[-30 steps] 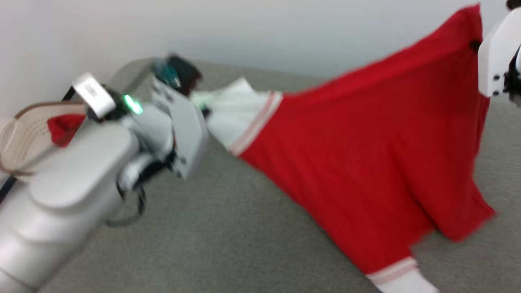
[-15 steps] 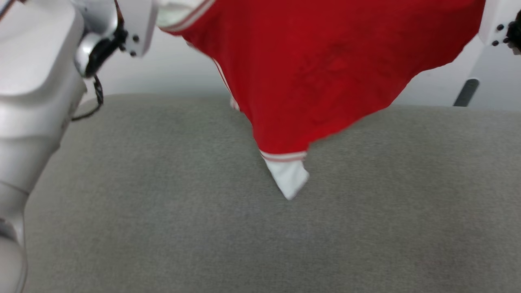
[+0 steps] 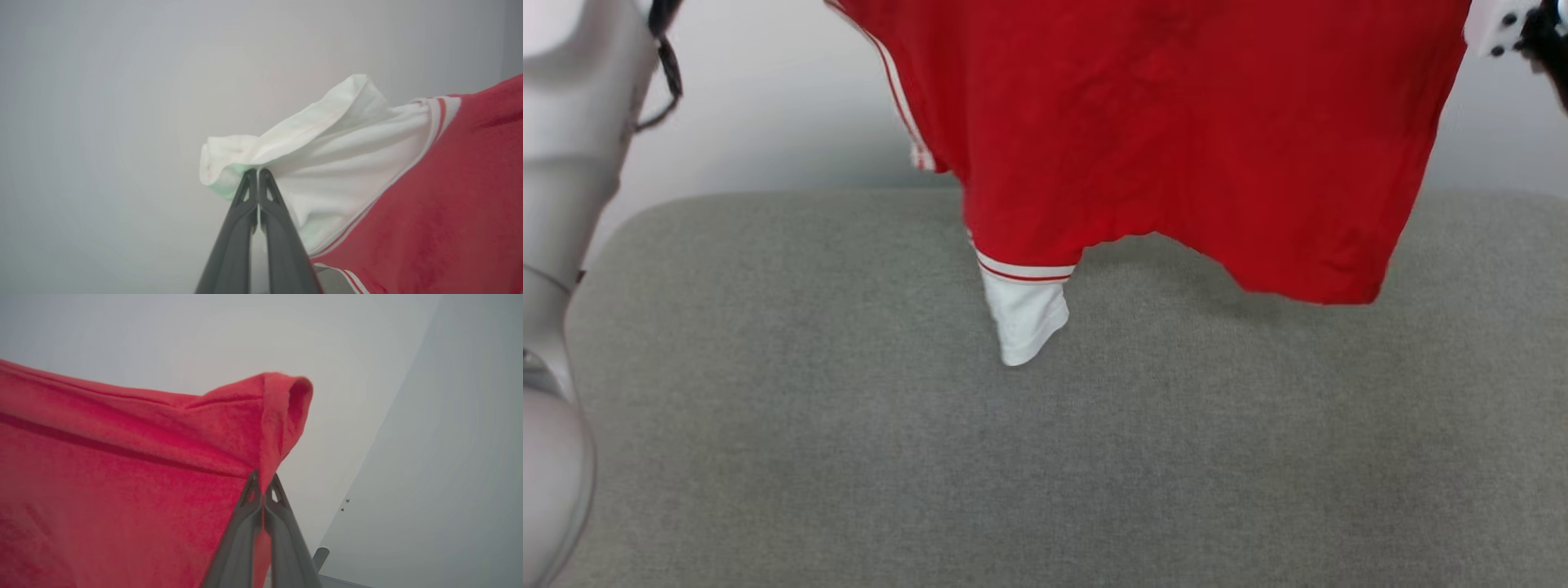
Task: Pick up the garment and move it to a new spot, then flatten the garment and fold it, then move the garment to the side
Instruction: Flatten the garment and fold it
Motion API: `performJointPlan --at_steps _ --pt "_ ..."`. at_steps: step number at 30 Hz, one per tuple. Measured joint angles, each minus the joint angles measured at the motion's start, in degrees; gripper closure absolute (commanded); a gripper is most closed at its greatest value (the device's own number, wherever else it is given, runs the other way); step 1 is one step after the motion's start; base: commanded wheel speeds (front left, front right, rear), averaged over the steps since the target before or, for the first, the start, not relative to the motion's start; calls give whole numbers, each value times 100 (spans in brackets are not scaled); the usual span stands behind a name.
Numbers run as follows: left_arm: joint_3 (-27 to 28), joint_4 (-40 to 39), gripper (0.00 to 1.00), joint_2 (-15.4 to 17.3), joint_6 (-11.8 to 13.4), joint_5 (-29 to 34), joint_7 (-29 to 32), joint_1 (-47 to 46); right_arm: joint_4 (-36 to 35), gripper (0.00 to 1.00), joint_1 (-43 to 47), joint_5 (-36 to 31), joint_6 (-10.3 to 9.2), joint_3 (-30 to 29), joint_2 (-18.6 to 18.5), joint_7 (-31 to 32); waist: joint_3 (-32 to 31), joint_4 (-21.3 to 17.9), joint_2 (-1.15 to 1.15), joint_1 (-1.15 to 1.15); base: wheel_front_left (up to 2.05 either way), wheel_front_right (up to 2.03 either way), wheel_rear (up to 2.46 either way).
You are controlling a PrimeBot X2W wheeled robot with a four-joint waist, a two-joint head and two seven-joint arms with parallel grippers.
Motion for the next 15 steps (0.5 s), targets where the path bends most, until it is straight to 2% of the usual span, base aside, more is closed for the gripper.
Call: performJointPlan --at_steps 5,15 --pt "-40 233 100 -58 0 186 -423 -614 52 100 -332 -79 0 -102 32 -282 320 -46 0 0 0 0 0" --pt "-75 419 100 73 90 615 -1515 -2297 265 100 -1508 -869 0 -532 91 -1601 1525 -173 0 0 0 0 0"
